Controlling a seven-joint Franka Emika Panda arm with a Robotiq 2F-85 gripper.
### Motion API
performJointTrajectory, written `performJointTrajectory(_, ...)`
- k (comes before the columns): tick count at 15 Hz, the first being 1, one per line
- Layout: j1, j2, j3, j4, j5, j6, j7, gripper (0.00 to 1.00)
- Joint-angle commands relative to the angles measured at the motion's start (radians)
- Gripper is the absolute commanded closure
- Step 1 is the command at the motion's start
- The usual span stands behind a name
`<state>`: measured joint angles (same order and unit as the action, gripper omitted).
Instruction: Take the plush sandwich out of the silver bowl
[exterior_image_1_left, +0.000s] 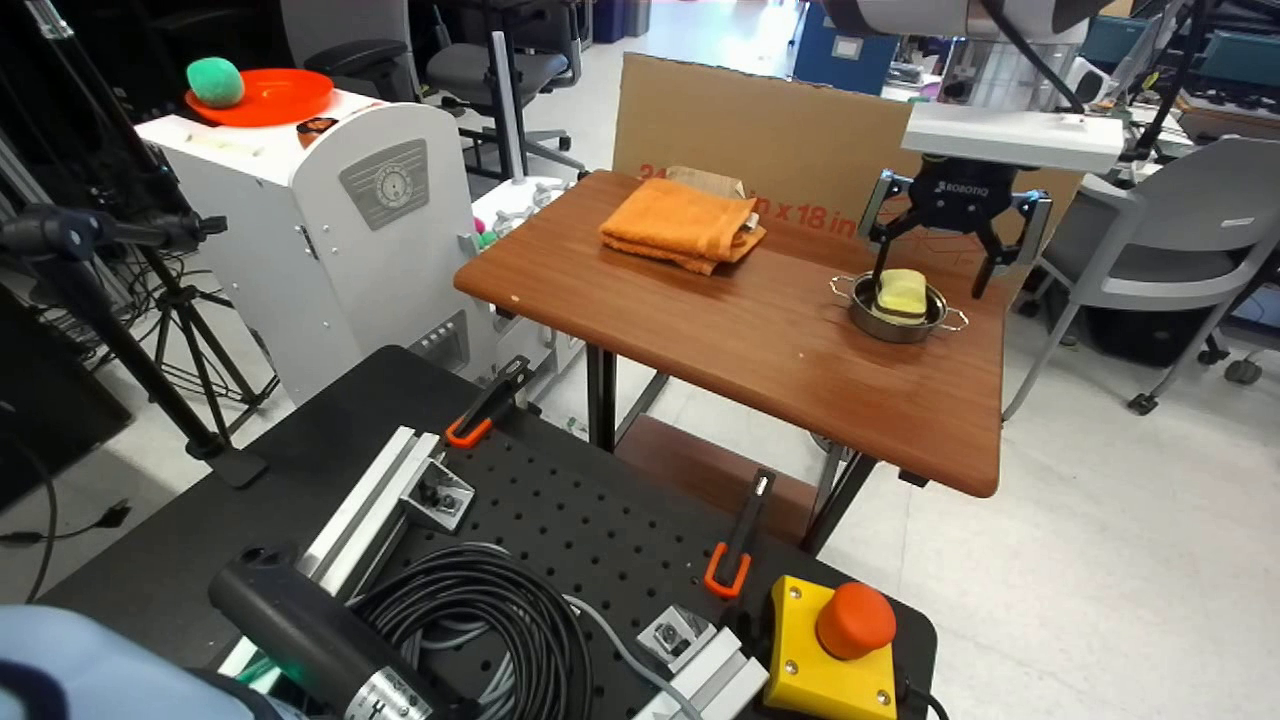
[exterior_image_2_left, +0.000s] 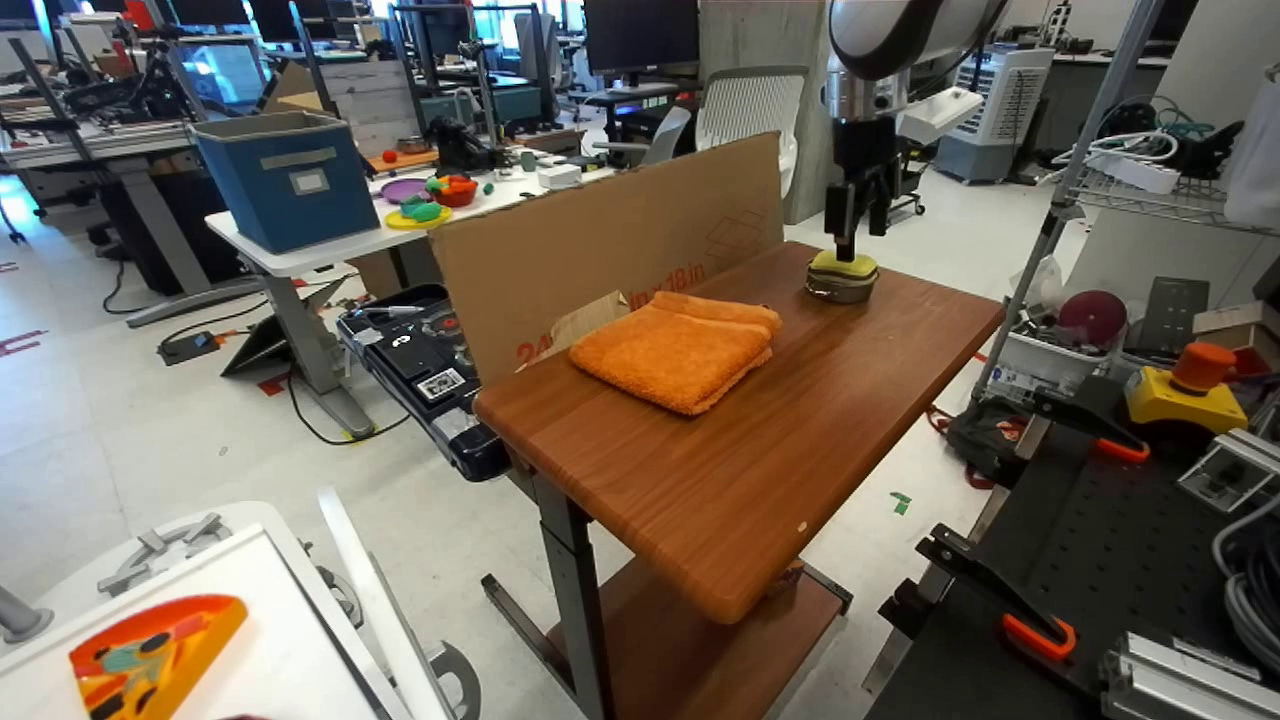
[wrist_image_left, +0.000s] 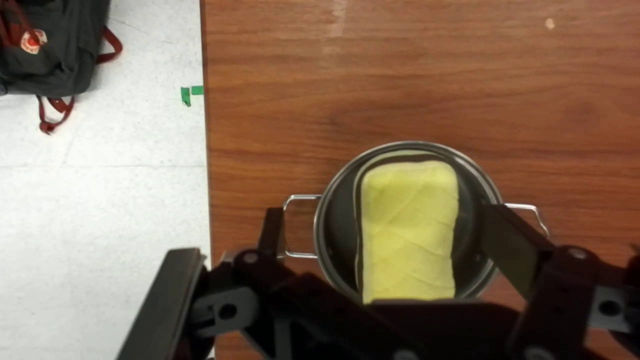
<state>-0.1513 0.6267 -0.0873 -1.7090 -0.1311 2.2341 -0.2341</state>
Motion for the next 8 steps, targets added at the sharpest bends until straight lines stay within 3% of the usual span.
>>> performJointTrajectory(1,0.005,0.013,0.017,0.04,-0.008,-0.033,-0.024,0.0)
performJointTrajectory(8,0.024,0.057,0.018,0.066,-0.024,-0.051,-0.014,0.0)
